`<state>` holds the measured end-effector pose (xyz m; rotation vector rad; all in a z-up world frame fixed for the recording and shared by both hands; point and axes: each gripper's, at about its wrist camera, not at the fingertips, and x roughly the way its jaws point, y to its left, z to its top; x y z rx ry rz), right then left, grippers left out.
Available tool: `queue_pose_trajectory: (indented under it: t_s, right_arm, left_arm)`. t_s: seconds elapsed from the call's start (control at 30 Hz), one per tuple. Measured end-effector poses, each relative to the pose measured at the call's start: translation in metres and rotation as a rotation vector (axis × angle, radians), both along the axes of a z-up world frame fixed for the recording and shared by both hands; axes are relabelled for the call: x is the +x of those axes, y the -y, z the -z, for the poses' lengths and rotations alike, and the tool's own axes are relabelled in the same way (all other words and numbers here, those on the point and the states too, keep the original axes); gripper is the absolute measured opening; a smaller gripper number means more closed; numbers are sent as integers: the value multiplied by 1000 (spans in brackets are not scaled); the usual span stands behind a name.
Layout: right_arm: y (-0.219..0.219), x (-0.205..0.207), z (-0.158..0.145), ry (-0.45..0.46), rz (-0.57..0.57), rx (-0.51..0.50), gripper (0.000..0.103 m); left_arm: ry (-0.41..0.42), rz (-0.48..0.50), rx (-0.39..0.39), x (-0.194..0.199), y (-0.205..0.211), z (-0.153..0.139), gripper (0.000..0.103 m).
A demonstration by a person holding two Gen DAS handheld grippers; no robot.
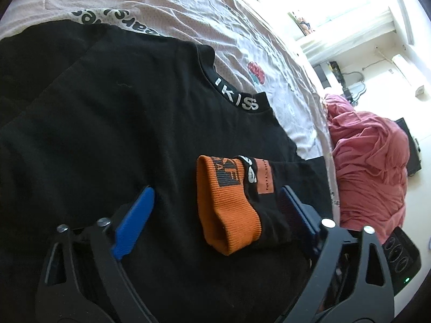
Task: Fold small clothes
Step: 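Carry the cuff across the body and pass it into the left tool, then lay the sleeve cuff on the sweatshirt body and open the left tool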
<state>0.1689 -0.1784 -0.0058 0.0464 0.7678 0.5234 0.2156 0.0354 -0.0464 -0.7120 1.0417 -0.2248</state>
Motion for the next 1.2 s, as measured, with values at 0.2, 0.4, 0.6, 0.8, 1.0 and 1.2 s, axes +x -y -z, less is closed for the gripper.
queue_pose_trajectory:
  t_s: [0.2, 0.4, 0.6, 0.8, 1.0, 1.2]
  right_arm:
    - [32, 2, -4, -22, 97, 60, 47]
    - [49, 3, -10, -12, 141, 89, 47]
    - [57, 1, -12, -9, 157, 109, 47]
    - [65, -2, -14, -7, 174, 119, 47]
    - [68, -3, -12, -17, 178, 116, 47]
    - [64, -1, -9, -23, 178, 97, 47]
  left_arm:
    - [34, 7, 80, 3, 14, -8, 57]
    - [45, 52, 110, 5, 28, -7, 50]
    - [10, 41, 134, 12, 31, 6, 21]
    - [73, 46, 53, 9, 23, -12, 5]
    - [222, 3, 47, -3, 7, -68, 5]
    - [275, -73, 70, -16, -26, -88, 5]
